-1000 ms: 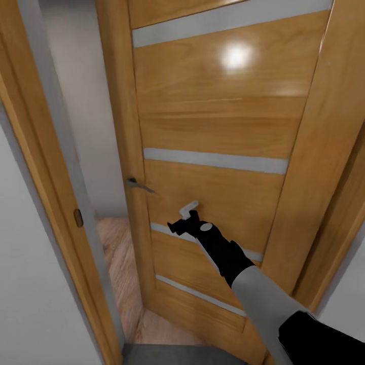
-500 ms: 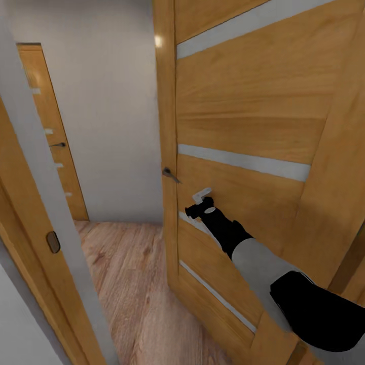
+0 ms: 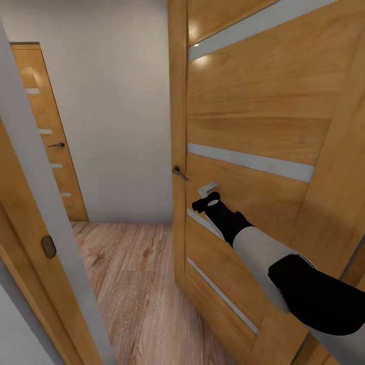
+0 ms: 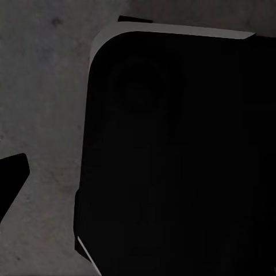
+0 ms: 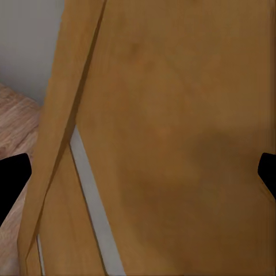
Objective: Move the two storage containers from the living room to the garage. In the garage, place one container on the floor and stack the other container on top of it (either order is fine).
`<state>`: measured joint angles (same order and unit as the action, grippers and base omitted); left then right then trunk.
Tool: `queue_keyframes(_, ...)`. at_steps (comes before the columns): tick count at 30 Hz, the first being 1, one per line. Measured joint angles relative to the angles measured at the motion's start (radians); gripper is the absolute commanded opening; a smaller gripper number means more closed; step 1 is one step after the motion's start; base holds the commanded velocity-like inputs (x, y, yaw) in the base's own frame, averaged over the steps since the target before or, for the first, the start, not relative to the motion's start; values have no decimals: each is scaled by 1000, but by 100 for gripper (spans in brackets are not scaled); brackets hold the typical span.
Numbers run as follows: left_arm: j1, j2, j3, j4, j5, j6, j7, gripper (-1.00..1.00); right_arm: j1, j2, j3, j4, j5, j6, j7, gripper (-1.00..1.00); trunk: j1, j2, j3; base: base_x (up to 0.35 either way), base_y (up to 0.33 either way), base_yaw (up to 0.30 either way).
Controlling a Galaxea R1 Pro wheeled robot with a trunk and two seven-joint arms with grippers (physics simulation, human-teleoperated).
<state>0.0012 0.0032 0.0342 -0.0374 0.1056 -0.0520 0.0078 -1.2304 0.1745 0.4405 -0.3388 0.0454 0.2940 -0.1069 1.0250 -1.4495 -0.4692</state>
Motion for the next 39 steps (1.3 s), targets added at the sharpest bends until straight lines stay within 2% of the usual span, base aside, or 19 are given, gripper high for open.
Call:
queue_keyframes(29,0,0,0,0,1,0,1,100,2,0,5,11,1,16,-4,100,0,0,0,3,0,0)
queue_keyframes(39,0,1,1,0,2,0,1,100,3,0,3,12,-1,15,-21,100,0,0,0,235,0,0)
